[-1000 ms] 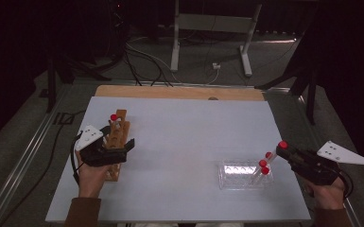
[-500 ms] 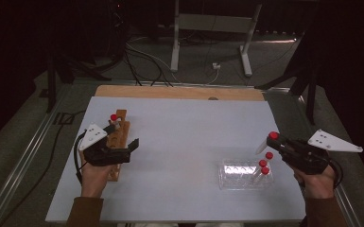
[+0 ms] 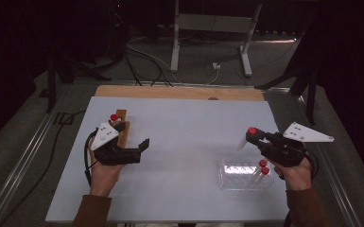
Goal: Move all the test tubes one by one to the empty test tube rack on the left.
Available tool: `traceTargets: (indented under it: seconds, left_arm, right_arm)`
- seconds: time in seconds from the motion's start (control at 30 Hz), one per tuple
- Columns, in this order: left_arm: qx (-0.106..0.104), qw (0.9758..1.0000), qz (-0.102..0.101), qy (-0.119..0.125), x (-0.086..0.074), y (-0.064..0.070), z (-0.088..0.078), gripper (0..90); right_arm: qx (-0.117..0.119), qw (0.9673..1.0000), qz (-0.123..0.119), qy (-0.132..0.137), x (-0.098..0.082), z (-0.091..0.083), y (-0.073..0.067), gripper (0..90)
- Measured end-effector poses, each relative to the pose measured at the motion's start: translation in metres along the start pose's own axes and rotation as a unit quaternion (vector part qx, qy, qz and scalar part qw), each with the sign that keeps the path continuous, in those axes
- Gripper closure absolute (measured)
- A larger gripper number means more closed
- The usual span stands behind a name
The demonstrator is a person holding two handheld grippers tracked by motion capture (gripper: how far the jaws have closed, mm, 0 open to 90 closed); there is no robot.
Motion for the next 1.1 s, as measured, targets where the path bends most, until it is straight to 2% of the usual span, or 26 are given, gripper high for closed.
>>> traceTargets:
  seconds: [0.17, 0.37, 0.47, 0.57, 0.8, 0.9, 0.93, 1.0, 1.07, 1.1]
  left_arm:
    - [-0.016, 0.9998, 0.014, -0.004, 0.0, 0.016, 0.01, 0.8]
    - [-0.041, 0.999, 0.017, -0.01, -0.003, 0.034, 0.023, 1.2]
    - [-0.051, 0.9984, 0.02, -0.011, -0.003, 0.042, 0.028, 1.5]
    - [-0.063, 0.9977, 0.024, -0.01, -0.002, 0.052, 0.033, 2.7]
    - [-0.098, 0.9942, 0.04, -0.015, -0.002, 0.08, 0.046, 7.3]
    - [-0.12, 0.9916, 0.046, -0.018, -0.002, 0.091, 0.052, 9.1]
    - [-0.121, 0.9913, 0.048, -0.019, -0.002, 0.095, 0.053, 17.0]
    - [-0.127, 0.99, 0.056, -0.023, -0.002, 0.101, 0.057, 17.6]
    - [-0.128, 0.9892, 0.069, -0.022, -0.002, 0.105, 0.059, 35.4]
    - [-0.127, 0.9889, 0.074, -0.018, -0.002, 0.107, 0.059, 35.4]
  right_arm:
    - [0.016, 0.9998, -0.008, -0.004, 0.008, 0.018, -0.017, 70.5]
    - [0.03, 0.9994, -0.013, -0.008, 0.013, 0.035, -0.032, 70.5]
    - [0.043, 0.9989, -0.015, -0.012, 0.015, 0.048, -0.044, 70.5]
    - [0.048, 0.9986, -0.014, -0.015, 0.015, 0.055, -0.049, 70.5]
    - [0.069, 0.997, -0.019, -0.029, 0.012, 0.076, -0.07, 70.5]
    - [0.073, 0.9966, -0.022, -0.032, 0.012, 0.079, -0.075, 70.5]
    - [0.078, 0.9962, -0.022, -0.033, 0.012, 0.083, -0.08, 70.5]
    - [0.08, 0.9959, -0.023, -0.034, 0.012, 0.084, -0.081, 70.5]
    - [0.086, 0.9954, -0.023, -0.036, 0.011, 0.087, -0.086, 70.5]
    - [0.086, 0.9954, -0.023, -0.036, 0.011, 0.087, -0.086, 70.5]
Point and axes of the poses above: each handheld gripper's, and its own axes: z roughly forward along the jaws, x roughly out of its top, y roughly to its right, the point moved 7 cm from there along z, roughly forward along the jaws, and after that the axes turned 1 degree about -x, right-handed, at the moved point
